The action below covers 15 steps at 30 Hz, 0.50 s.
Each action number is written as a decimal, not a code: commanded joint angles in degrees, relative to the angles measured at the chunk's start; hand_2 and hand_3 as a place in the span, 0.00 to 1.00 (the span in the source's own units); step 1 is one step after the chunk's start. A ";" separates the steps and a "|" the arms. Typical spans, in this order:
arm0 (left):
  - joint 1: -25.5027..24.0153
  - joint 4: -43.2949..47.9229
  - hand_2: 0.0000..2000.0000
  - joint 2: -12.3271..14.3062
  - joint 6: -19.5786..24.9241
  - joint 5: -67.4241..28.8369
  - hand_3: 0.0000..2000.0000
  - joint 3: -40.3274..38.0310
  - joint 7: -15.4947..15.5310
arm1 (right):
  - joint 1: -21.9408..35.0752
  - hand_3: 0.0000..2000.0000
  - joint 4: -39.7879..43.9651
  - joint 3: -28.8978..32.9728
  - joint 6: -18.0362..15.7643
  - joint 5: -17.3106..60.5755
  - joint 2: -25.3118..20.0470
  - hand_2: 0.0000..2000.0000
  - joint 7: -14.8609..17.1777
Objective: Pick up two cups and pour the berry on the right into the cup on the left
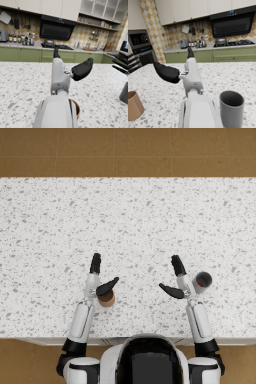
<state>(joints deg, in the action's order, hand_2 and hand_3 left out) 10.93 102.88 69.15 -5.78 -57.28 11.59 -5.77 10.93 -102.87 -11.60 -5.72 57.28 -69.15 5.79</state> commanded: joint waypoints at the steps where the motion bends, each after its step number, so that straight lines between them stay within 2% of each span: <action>1: -1.17 0.42 0.00 -0.48 1.63 0.00 0.00 0.71 1.63 | -0.70 0.00 -1.34 -1.21 1.62 0.00 0.24 0.00 -1.64; 4: -6.24 1.92 0.00 -2.55 4.25 0.00 0.00 -0.46 4.24 | -4.04 0.00 -2.44 2.40 4.21 0.00 1.24 0.00 -4.26; 6: -8.15 2.94 0.00 -3.10 4.99 -3.56 0.00 -1.70 4.98 | -6.53 0.00 -3.56 5.18 4.94 3.56 1.78 0.00 -5.00; 15: -11.51 4.66 0.00 -3.07 5.74 -19.28 0.00 -4.96 5.73 | -10.18 0.00 -4.67 13.28 5.68 19.27 1.17 0.00 -5.74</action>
<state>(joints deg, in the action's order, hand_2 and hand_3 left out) 0.47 106.60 66.68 -0.03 -77.50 8.02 -0.03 1.48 -106.73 -1.30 -0.03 77.49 -68.19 0.03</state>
